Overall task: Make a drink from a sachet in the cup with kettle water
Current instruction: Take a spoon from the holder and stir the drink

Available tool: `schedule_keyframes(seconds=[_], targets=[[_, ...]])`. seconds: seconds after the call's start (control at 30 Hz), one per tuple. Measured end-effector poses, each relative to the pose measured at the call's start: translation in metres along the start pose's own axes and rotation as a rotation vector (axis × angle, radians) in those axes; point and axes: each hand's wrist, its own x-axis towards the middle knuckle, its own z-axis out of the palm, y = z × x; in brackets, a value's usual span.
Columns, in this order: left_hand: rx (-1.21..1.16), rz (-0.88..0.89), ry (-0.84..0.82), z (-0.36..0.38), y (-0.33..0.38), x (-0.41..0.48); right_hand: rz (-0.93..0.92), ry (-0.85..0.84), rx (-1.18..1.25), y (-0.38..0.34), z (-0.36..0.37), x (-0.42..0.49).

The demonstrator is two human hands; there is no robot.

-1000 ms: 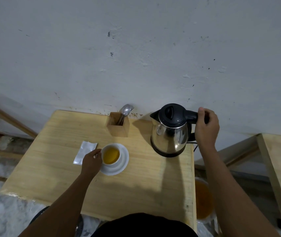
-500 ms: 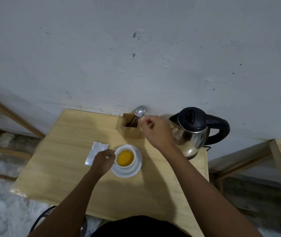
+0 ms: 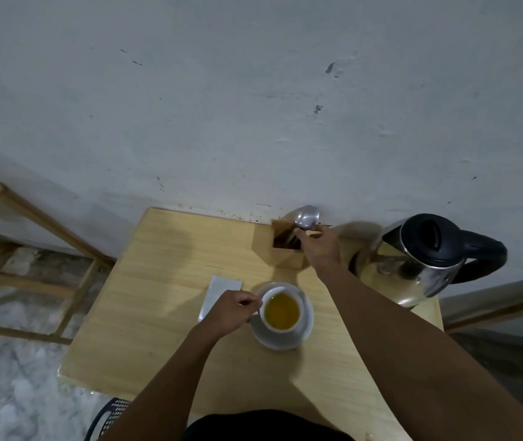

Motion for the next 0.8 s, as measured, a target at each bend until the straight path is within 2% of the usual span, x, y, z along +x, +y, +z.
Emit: schedule_keyframes(seconds=[0.27,0.43,0.57,0.8], targets=[[0.014,0.02,-0.081,-0.007,-0.006,0.007,-0.05,0.18,0.024,0.003,0.012,-0.003],[-0.015,0.035,-0.109,-0.007,-0.01,0.01,-0.111,0.187,0.055,-0.001,0.009,-0.014],[0.004,0.067,-0.103,-0.007,-0.01,0.01,-0.235,0.217,0.18,-0.02,-0.001,-0.037],[-0.005,0.112,-0.062,-0.003,-0.016,0.01,-0.571,0.357,0.473,-0.054,-0.037,-0.108]])
